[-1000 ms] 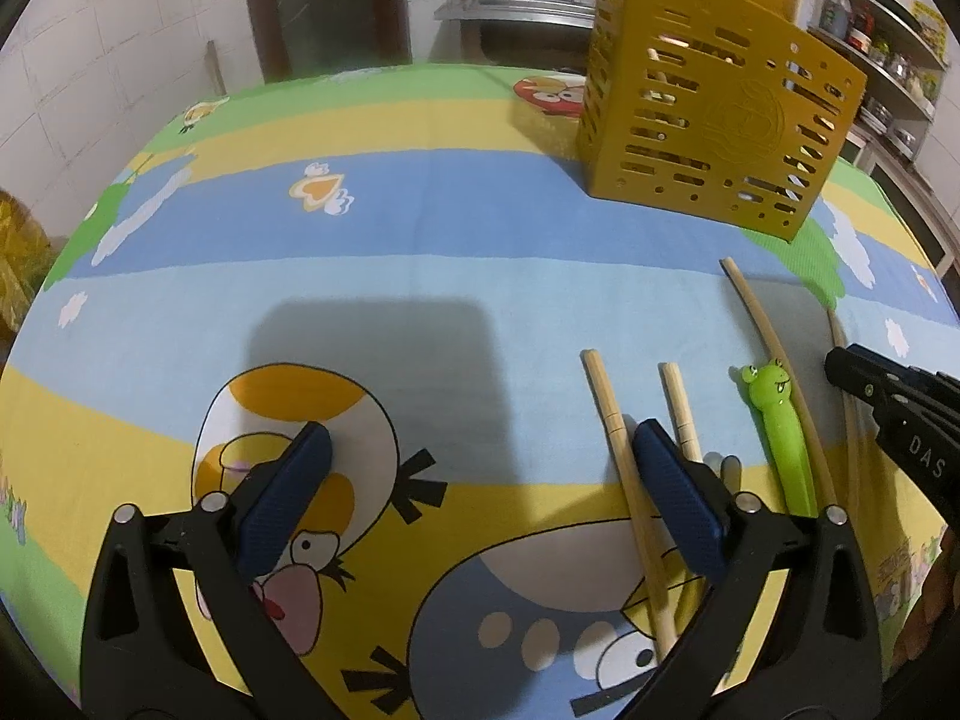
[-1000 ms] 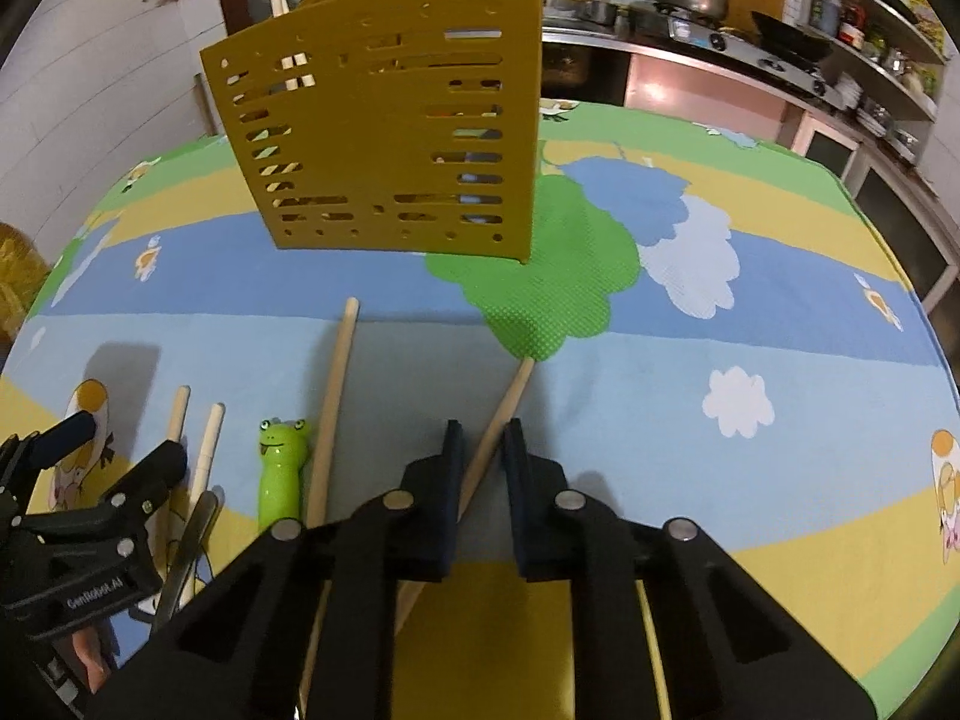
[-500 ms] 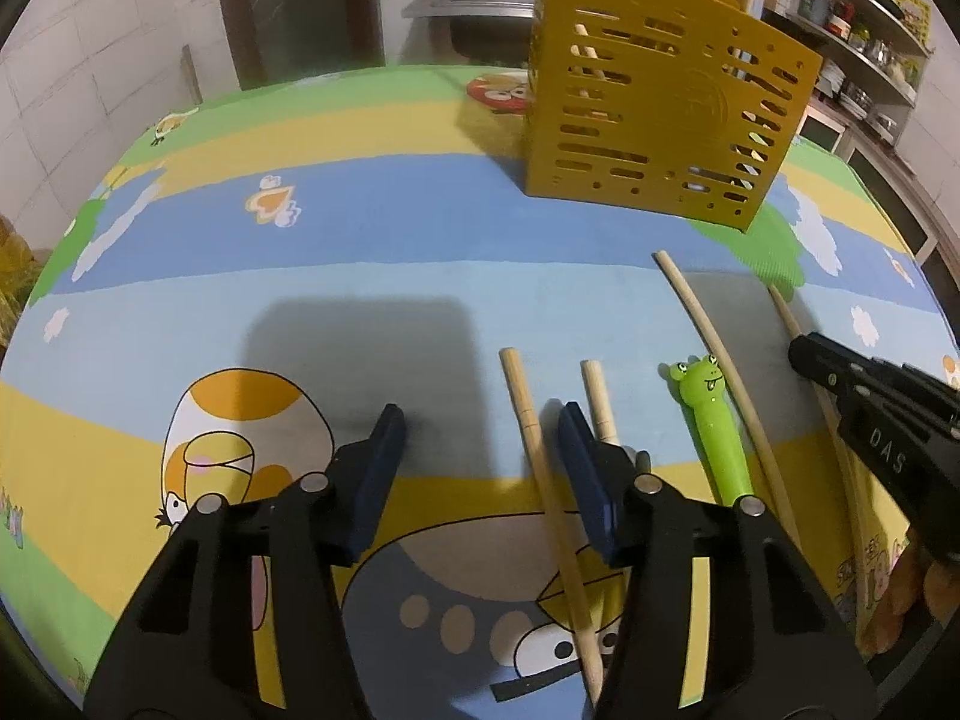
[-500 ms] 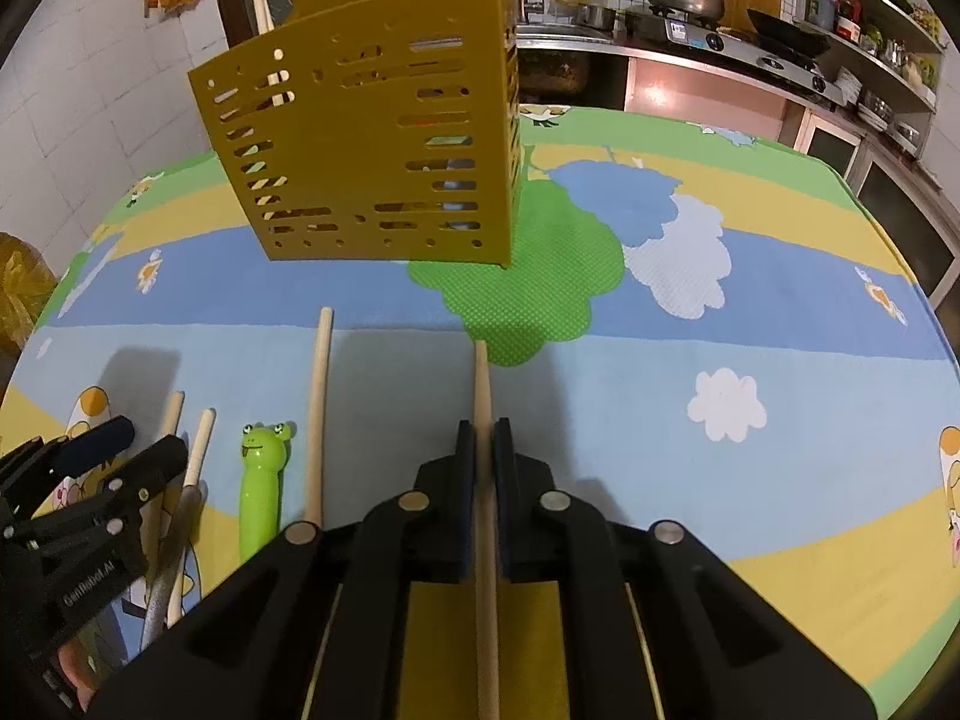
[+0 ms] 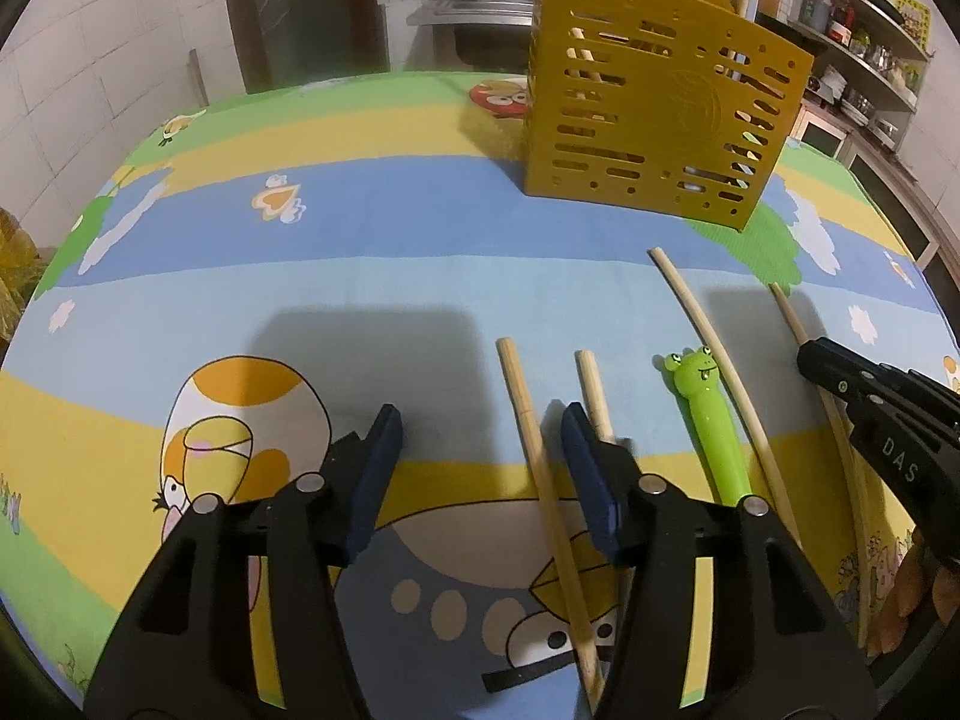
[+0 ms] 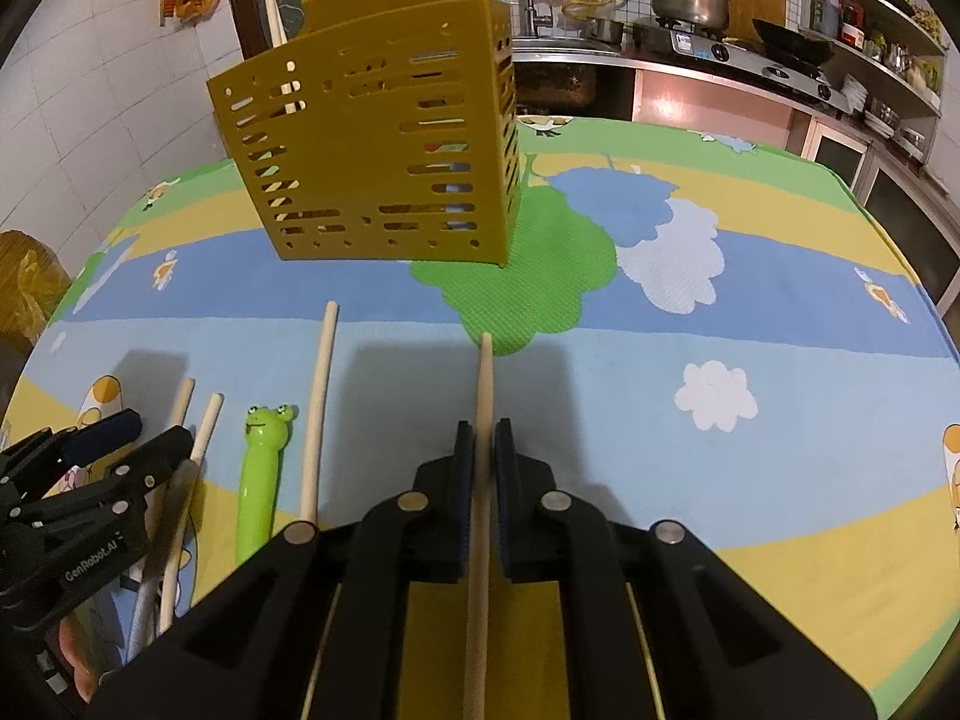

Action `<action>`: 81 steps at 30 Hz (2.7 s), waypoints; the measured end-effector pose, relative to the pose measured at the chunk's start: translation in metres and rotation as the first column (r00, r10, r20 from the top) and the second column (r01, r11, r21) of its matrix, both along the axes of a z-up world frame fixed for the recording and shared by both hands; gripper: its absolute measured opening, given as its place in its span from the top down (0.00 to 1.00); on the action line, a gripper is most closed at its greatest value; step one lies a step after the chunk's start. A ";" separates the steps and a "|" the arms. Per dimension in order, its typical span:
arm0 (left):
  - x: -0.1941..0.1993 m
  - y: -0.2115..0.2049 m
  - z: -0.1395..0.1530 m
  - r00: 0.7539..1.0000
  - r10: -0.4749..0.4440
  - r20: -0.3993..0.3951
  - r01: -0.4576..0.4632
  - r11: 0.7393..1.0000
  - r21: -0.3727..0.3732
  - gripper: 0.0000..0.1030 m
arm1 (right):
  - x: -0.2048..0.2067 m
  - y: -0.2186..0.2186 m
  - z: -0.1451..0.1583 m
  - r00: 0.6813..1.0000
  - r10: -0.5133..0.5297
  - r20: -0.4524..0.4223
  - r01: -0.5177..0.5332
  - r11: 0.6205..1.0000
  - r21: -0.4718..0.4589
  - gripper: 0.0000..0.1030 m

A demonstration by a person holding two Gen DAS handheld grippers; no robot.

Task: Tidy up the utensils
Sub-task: 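Grasp a wooden chopstick with the left gripper while the right gripper grasps another chopstick, then lift both held chopsticks and lower them into the yellow slotted caddy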

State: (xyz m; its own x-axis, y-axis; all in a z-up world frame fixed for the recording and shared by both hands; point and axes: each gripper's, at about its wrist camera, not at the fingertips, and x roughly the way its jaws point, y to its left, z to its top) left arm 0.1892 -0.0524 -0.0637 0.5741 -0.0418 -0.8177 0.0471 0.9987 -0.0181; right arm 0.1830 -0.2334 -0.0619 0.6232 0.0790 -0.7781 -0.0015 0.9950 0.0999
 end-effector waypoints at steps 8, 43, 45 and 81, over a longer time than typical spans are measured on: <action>-0.001 -0.003 -0.001 1.000 -0.006 0.003 0.006 1.000 0.012 0.39 | 0.001 -0.007 0.001 1.000 -0.001 0.011 0.001 1.000 0.013 0.93; 0.019 -0.002 0.003 0.999 0.001 -0.046 -0.002 1.000 -0.020 0.92 | 0.016 -0.018 -0.002 0.997 -0.077 -0.001 0.077 0.997 0.006 0.91; 0.023 0.001 0.004 0.999 0.008 -0.050 -0.010 0.999 -0.053 0.93 | 0.015 -0.019 -0.001 0.997 -0.079 0.004 0.079 0.996 0.029 0.93; -0.052 0.034 0.119 0.865 0.024 0.502 0.056 0.988 -0.145 0.95 | -0.082 -0.014 0.095 0.803 -0.139 0.579 0.089 0.989 0.115 0.94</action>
State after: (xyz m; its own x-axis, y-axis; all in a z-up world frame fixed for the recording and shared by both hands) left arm 0.1374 -0.0180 0.0550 0.9023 -0.1530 -0.4031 0.1061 0.9850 -0.1362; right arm 0.1006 -0.2474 0.0335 0.9658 0.0234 -0.2583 0.0282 0.9805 0.1944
